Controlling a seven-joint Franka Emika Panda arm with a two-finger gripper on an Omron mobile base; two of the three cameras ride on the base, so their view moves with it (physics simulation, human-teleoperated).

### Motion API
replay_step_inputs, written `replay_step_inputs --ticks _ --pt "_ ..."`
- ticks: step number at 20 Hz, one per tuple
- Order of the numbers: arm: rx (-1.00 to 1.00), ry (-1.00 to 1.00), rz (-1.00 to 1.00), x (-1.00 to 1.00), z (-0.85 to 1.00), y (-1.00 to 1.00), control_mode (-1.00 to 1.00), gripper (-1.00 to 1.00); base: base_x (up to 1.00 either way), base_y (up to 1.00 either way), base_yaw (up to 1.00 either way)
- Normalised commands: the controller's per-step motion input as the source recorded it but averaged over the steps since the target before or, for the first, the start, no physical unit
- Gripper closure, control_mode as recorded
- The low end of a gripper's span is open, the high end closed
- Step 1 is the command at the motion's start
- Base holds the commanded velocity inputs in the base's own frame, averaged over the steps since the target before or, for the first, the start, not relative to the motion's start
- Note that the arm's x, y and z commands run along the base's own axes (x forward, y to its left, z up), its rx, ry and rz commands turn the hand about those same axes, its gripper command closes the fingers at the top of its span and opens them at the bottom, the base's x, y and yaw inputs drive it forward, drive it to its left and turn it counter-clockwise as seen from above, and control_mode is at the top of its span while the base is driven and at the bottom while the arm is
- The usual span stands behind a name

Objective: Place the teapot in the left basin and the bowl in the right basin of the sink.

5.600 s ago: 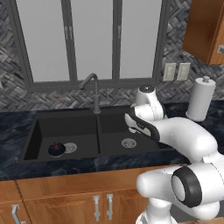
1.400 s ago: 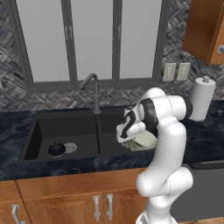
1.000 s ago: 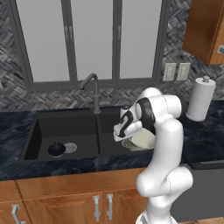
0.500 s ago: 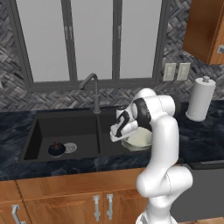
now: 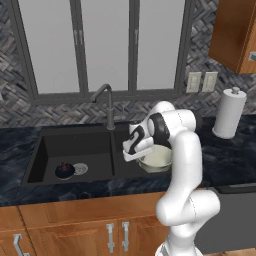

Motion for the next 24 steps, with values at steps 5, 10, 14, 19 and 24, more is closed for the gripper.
replay_step_inputs --ticks 5,10,14,19,24 --pt "0.0 0.0 -0.04 0.0 0.0 -0.01 -1.0 -1.0 0.0 0.0 0.0" --pt "0.0 0.0 -0.06 -0.03 0.09 -0.06 -1.0 -1.0 0.0 0.0 0.0" --pt "0.0 0.0 -0.13 -0.08 0.26 -0.05 -1.0 -1.0 0.0 0.0 0.0" --pt "0.0 0.0 -0.08 -0.09 0.4 -0.01 -1.0 -1.0 0.0 0.0 0.0" --pt "0.0 -0.02 -0.05 -0.12 0.4 0.04 -1.0 -1.0 0.0 0.0 0.0"
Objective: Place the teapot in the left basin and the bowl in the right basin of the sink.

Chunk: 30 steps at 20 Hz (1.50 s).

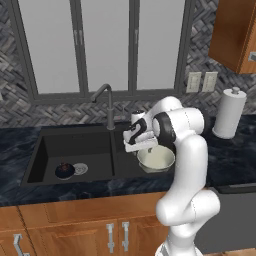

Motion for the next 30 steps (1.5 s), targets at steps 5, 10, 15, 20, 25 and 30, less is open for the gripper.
replay_step_inputs --ticks 5,10,15,20,25,30 --pt "0.0 -0.02 -0.03 -0.17 0.4 0.01 -1.0 -1.0 0.0 0.0 0.0" --pt "0.0 -0.02 -0.04 -0.2 0.36 -0.01 -1.0 -1.0 0.0 0.0 0.0" --pt "0.0 0.0 -0.04 -0.17 0.41 0.0 -1.0 -1.0 0.0 0.0 0.0" --pt "0.0 0.0 -0.04 -0.18 0.41 0.0 -1.0 -1.0 0.0 0.0 0.0" --pt "0.0 0.0 -0.02 -0.24 0.39 -0.01 -1.0 -1.0 0.0 0.0 0.0" --pt "0.0 0.0 0.0 -0.32 0.32 -0.05 -1.0 -1.0 0.0 0.0 0.0"
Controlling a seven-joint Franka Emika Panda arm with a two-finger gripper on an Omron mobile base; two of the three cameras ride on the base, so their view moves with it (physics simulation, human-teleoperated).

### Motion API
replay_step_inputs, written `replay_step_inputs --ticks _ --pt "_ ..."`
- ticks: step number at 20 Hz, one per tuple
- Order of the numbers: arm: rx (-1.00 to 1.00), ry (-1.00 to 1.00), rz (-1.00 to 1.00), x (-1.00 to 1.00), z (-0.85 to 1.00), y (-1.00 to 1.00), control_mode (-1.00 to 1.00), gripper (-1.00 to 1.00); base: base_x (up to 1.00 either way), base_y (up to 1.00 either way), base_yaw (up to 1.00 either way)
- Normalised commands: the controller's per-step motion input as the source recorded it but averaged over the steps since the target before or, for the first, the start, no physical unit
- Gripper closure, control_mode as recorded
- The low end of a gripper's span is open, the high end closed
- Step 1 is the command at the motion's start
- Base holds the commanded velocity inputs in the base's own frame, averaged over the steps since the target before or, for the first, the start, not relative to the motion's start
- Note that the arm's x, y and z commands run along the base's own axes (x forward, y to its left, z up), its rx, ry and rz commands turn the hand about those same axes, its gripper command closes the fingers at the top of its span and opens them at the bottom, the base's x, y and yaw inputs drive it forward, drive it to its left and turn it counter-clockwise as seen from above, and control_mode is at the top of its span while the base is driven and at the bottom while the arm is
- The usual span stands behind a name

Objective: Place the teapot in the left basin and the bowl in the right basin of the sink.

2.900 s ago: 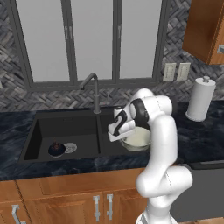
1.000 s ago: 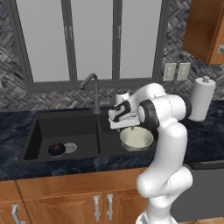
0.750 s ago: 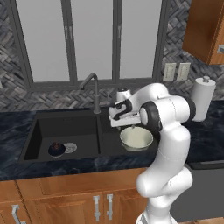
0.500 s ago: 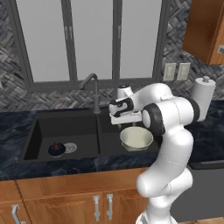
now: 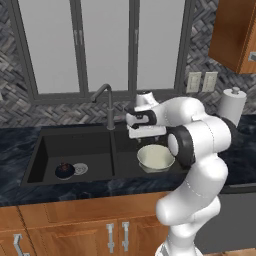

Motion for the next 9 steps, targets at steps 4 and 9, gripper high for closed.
replay_step_inputs --ticks 4,9 --pt "0.0 -0.01 0.0 -0.35 0.31 -0.04 -1.0 -1.0 0.0 0.0 0.0" --pt "0.0 -0.03 0.0 -0.37 0.3 -0.03 -1.0 -1.0 0.0 0.0 0.0"
